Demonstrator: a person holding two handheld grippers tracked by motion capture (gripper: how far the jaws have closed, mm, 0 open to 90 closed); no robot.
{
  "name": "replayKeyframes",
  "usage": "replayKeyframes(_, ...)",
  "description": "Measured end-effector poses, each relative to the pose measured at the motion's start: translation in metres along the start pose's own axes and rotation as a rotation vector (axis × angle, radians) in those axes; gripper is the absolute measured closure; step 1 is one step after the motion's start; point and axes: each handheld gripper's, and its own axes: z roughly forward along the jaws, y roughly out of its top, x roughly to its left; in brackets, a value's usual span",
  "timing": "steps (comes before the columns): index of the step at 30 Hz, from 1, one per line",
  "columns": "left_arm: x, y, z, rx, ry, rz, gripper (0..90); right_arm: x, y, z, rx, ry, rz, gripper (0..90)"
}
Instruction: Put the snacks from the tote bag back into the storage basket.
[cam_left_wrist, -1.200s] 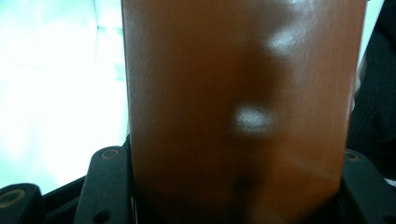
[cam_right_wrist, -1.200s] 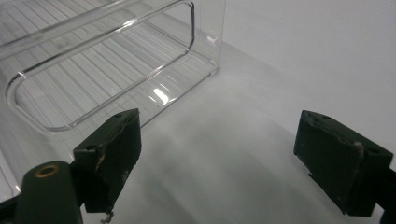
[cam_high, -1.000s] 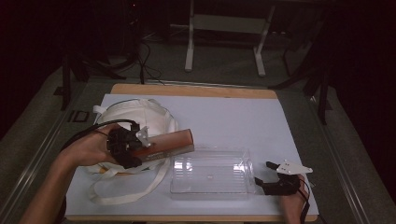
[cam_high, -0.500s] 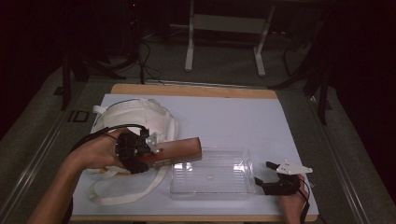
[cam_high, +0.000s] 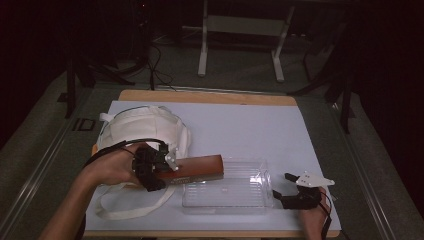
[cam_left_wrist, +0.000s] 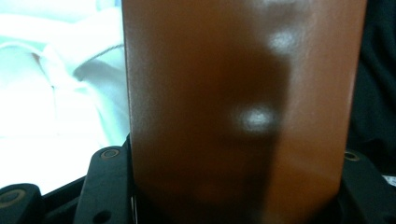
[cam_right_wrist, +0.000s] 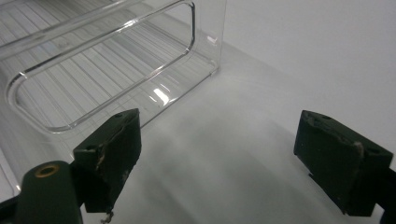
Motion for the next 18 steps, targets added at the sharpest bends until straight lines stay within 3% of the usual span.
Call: replayKeyframes(18, -0.008, 0.013, 0.012, -0.012, -0.022, 0.032, 43.4, 0.000, 0.000, 0.000, 0.000, 0.001, -0.001, 14.9)
